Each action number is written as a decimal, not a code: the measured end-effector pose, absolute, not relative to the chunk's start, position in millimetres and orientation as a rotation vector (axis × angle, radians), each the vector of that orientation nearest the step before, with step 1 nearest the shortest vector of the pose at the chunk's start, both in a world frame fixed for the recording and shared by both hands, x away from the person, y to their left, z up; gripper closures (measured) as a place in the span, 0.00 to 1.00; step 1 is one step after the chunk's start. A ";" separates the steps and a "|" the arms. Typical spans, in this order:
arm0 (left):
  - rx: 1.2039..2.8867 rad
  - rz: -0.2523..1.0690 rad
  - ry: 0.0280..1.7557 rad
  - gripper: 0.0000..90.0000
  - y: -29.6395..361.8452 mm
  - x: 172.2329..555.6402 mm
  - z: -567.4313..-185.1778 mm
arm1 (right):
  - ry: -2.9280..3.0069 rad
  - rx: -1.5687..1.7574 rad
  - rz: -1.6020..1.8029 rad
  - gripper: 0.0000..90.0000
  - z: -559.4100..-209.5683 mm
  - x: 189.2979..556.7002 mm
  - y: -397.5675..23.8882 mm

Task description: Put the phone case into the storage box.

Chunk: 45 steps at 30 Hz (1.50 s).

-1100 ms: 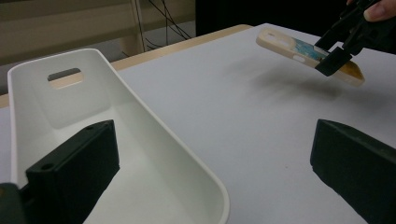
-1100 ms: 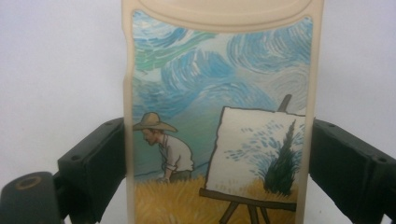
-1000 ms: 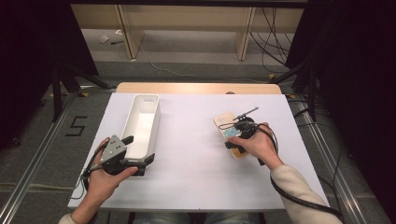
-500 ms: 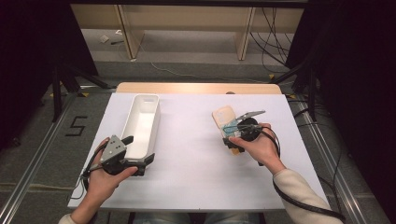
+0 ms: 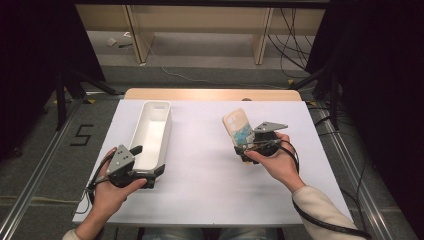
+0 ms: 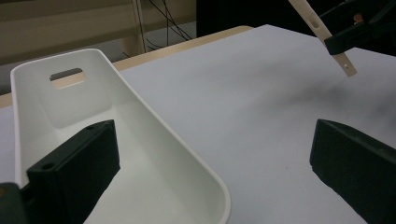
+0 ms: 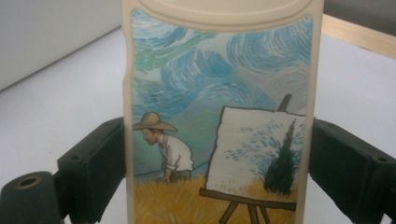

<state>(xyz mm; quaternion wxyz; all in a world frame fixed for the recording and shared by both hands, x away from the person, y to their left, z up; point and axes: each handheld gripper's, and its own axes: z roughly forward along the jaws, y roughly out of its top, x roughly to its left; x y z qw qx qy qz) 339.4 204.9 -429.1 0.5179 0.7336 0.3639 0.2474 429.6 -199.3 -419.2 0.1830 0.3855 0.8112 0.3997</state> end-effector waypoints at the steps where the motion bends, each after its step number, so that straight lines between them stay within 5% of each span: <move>1: 1.761 0.594 0.873 0.01 204.8 339.3 -429.2 | 2.289 1.088 1.128 0.13 -419.2 429.6 -199.3; 18: 1.757 0.611 0.865 0.06 190.0 346.0 -405.0 | 2.244 0.964 1.228 0.13 -422.2 408.5 -185.7; 45: 1.821 0.447 0.733 0.17 85.6 400.6 -365.2 | 2.266 0.865 1.252 0.13 -423.8 393.8 -164.5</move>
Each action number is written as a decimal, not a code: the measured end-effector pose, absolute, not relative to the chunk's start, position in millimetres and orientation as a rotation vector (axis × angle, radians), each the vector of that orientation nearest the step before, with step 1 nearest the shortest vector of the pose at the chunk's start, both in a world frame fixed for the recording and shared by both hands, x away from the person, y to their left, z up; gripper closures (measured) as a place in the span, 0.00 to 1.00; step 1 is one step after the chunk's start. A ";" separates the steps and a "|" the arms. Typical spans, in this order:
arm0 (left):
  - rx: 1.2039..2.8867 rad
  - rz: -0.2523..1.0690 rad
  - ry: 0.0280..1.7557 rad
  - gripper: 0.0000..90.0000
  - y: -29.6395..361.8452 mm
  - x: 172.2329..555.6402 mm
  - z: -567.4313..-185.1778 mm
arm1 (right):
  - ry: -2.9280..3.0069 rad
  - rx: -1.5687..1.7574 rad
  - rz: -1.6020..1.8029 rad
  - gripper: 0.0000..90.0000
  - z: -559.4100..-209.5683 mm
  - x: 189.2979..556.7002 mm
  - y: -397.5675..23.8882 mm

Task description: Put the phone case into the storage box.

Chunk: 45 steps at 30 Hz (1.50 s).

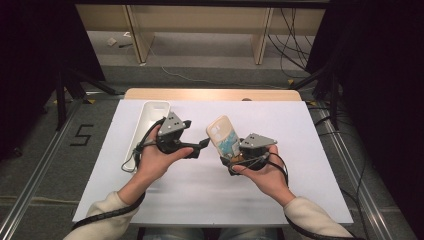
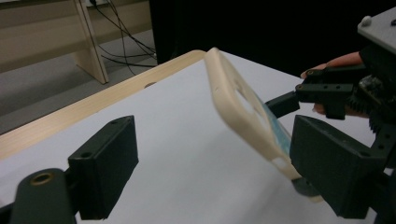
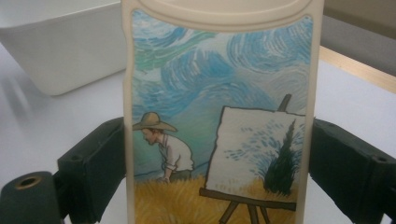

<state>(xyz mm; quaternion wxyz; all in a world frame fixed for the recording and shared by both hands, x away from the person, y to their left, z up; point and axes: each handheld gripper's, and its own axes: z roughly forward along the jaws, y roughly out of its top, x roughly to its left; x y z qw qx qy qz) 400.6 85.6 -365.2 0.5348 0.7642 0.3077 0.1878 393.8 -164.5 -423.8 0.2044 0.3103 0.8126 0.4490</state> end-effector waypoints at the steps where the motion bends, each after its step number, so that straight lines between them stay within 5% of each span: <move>1: 1.823 0.445 0.732 0.17 83.0 401.4 -364.5 | 2.262 0.864 1.252 0.13 -423.8 393.3 -163.8; 8: 1.816 0.391 0.762 0.21 63.7 410.6 -361.1 | 2.267 0.858 1.248 0.13 -424.9 391.5 -161.3; 29: 1.814 0.354 0.882 0.55 52.4 426.4 -366.3 | 2.281 0.788 1.218 0.13 -428.4 384.5 -150.7; 45: 1.783 0.287 0.908 0.71 53.9 428.6 -368.4 | 2.284 0.741 1.195 0.13 -430.0 381.4 -145.7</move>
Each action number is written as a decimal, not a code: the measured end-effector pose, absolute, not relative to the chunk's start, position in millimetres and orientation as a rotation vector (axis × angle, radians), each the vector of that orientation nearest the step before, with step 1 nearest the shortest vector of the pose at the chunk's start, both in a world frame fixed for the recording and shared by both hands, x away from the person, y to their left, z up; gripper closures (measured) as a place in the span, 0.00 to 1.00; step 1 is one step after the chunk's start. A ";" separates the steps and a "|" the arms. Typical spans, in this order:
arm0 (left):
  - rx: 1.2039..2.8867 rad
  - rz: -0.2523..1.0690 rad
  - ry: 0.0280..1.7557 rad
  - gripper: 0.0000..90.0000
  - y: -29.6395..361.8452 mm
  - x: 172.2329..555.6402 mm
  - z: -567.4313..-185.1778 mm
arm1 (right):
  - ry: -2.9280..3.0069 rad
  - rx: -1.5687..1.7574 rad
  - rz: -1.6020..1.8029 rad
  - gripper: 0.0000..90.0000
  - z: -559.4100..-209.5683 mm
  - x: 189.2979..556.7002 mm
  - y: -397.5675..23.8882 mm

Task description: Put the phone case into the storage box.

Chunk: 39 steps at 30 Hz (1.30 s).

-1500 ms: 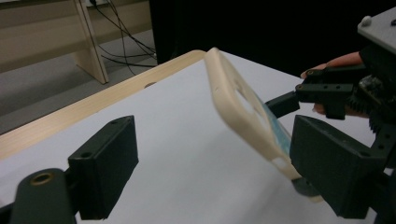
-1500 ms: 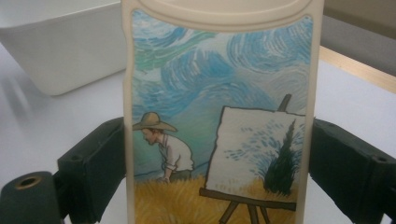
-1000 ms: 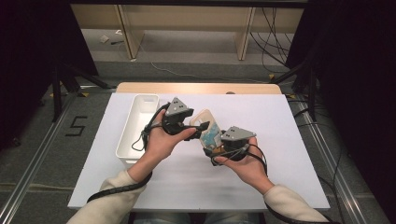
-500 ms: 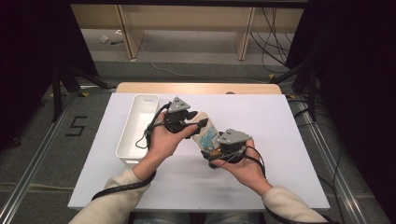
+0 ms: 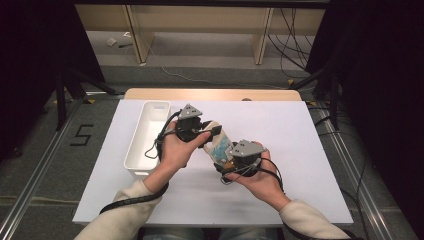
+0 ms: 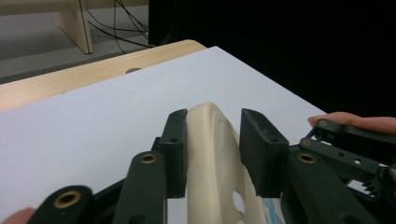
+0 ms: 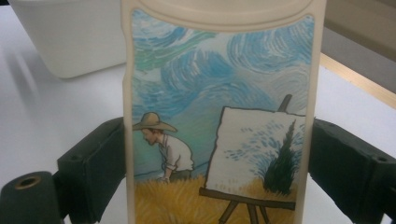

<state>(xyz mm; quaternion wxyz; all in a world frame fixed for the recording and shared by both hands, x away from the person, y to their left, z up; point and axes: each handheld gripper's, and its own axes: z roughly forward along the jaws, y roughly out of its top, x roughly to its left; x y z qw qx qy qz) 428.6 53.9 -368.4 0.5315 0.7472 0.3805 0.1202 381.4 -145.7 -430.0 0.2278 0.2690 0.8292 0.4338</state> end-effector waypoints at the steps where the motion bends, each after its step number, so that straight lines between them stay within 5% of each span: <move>1: 1.774 0.274 0.908 0.72 54.1 428.4 -368.1 | 2.286 0.739 1.193 0.12 -430.4 381.5 -145.7; 9: 1.756 0.219 0.841 0.87 49.5 419.0 -360.8 | 2.298 0.723 1.177 0.12 -433.1 382.2 -143.8; 21: 1.786 0.265 0.791 0.88 53.5 418.2 -353.1 | 2.332 0.663 1.212 0.11 -432.2 386.1 -149.2; 39: 1.889 0.167 0.642 0.88 58.3 417.5 -347.7 | 2.389 0.631 1.283 0.16 -426.5 398.6 -170.4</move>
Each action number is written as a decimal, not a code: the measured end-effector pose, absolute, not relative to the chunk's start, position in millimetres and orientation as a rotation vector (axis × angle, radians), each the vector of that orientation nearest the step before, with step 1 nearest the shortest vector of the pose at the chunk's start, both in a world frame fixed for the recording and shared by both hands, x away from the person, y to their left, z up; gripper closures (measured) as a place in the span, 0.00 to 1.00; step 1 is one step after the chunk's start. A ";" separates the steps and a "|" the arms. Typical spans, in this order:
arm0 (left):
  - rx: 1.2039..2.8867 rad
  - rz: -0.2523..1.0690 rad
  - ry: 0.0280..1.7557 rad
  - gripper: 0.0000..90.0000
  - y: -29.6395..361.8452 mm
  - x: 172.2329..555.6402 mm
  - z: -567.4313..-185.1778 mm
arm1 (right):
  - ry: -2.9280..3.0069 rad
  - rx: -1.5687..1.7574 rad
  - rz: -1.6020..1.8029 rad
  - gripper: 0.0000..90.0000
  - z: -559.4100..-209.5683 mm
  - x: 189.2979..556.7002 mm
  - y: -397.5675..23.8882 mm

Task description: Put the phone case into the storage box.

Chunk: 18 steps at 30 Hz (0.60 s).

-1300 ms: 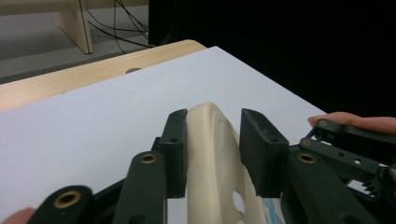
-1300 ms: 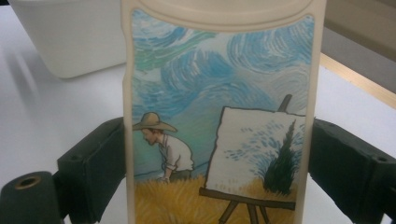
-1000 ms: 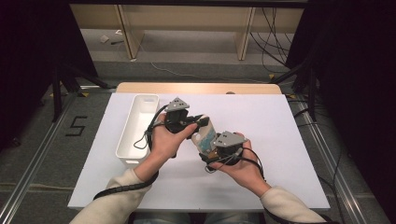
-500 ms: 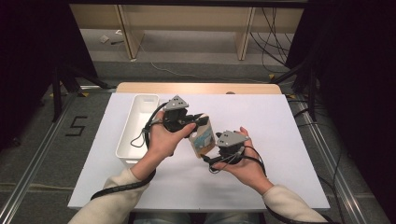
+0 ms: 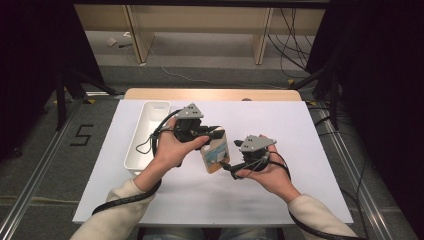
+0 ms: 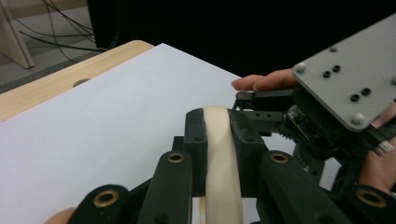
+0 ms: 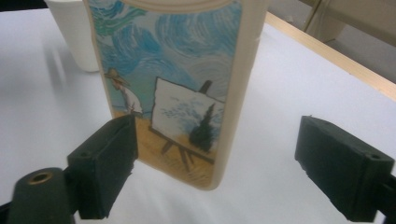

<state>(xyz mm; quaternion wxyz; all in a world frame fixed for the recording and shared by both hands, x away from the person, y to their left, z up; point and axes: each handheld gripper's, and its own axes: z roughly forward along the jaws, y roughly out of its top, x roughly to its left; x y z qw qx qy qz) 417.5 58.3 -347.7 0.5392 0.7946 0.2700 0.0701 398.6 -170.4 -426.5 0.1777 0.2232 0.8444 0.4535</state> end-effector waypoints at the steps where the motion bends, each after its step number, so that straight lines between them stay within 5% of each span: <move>1: 1.900 0.153 0.623 0.88 57.9 417.2 -347.2 | 2.391 0.627 1.286 0.17 -426.5 399.0 -171.1; 12: 1.946 0.066 0.500 0.88 50.3 412.6 -346.6 | 2.493 0.507 1.337 0.22 -429.9 402.1 -171.9; 18: 1.950 0.056 0.466 0.88 47.6 411.1 -346.8 | 2.552 0.453 1.366 0.39 -431.0 400.7 -170.8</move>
